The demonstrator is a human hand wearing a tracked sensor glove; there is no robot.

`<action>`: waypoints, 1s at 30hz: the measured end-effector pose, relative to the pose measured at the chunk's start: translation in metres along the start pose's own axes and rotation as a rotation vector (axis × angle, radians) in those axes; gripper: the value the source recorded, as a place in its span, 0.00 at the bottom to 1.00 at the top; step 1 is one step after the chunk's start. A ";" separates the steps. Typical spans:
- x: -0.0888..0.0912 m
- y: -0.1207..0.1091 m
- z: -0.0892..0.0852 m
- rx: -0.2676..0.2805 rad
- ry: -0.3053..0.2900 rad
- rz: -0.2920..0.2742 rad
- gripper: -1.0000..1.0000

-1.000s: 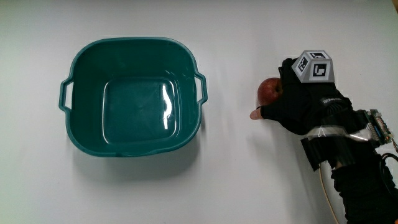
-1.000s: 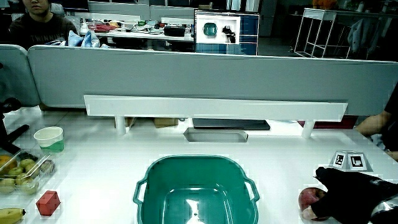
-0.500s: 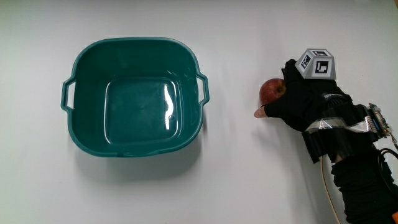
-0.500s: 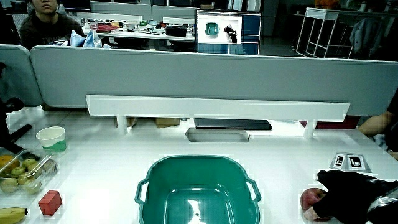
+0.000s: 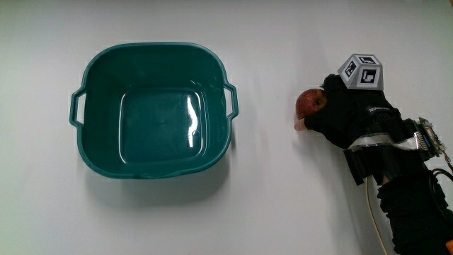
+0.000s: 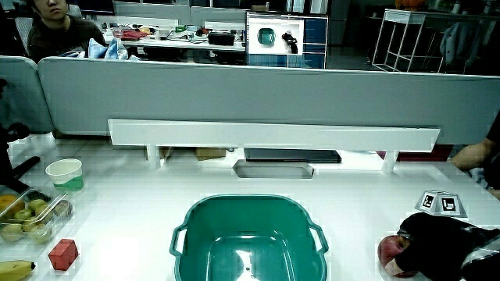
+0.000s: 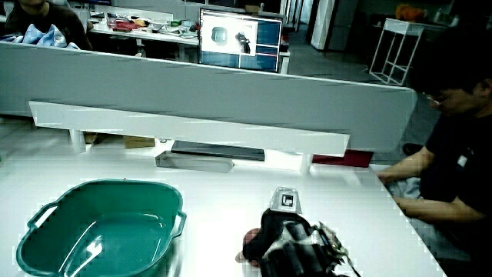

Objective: Pick apple from desk

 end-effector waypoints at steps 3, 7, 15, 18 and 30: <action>0.000 0.000 0.000 0.020 0.010 0.002 0.83; -0.001 -0.002 0.000 0.058 0.002 0.008 0.92; -0.003 -0.003 0.001 0.083 -0.036 0.052 1.00; -0.005 -0.005 0.001 0.095 -0.040 0.072 1.00; -0.042 -0.048 0.034 0.197 -0.078 0.188 1.00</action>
